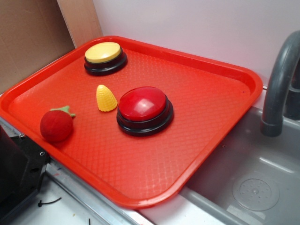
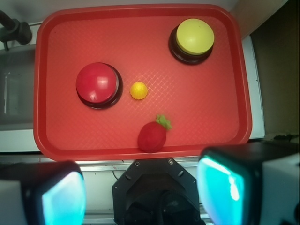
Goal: Push the yellow button.
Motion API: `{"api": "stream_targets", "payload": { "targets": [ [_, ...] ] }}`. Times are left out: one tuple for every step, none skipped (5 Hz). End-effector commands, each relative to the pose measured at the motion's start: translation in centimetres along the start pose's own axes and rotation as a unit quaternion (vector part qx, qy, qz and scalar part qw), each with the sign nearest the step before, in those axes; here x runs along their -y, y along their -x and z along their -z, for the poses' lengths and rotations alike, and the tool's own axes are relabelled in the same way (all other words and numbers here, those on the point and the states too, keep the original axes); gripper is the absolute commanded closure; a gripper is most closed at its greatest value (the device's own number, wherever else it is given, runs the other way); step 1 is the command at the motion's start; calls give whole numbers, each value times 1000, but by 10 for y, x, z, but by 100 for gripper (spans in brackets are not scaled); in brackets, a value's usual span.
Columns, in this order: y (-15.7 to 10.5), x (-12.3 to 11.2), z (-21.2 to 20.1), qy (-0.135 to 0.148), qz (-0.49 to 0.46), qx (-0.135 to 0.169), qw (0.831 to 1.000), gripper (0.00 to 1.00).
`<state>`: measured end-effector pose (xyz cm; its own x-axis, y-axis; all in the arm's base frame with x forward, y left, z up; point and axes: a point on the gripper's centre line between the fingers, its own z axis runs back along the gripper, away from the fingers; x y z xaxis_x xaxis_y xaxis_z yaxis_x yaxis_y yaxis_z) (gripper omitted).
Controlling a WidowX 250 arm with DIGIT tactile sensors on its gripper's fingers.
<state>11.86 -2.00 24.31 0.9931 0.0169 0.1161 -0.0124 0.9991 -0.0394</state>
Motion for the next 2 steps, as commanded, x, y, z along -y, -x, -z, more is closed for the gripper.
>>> {"api": "stream_targets", "payload": {
  "targets": [
    [0,0,0,0,0,0,1000,0],
    [-34,-38,38,12,-63,-45,997,0]
  ]
}}
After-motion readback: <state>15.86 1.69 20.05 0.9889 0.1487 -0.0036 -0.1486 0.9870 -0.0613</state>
